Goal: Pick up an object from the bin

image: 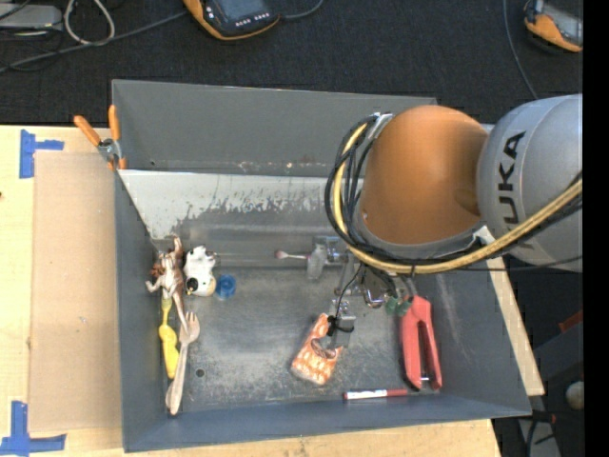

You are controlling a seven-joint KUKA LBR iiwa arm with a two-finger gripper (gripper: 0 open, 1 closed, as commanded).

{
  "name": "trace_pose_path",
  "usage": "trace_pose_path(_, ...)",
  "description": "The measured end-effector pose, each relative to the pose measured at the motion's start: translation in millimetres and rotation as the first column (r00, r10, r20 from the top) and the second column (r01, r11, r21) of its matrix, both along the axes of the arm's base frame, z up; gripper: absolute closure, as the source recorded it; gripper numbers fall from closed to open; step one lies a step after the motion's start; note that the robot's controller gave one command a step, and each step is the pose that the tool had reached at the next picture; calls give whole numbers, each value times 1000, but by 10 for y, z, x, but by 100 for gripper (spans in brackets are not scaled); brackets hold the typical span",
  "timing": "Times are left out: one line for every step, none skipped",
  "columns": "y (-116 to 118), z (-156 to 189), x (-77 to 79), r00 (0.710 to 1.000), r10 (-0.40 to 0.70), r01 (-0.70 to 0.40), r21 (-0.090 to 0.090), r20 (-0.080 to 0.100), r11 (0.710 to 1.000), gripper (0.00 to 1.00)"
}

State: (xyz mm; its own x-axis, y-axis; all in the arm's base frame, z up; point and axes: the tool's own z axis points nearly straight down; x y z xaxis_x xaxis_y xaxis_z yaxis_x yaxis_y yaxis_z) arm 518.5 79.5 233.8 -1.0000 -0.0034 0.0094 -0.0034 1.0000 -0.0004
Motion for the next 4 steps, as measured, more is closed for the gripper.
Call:
trace_pose_path(-6,41,16,1000,-3,3,1,8,1000,0)
trace_pose_path(-194,-554,30,991,132,-132,1,10,991,0)
trace_pose_path(-361,-748,-18,895,447,-447,1,10,895,0)
trace_pose_path(-425,-947,-103,838,546,-546,5,3,837,0)
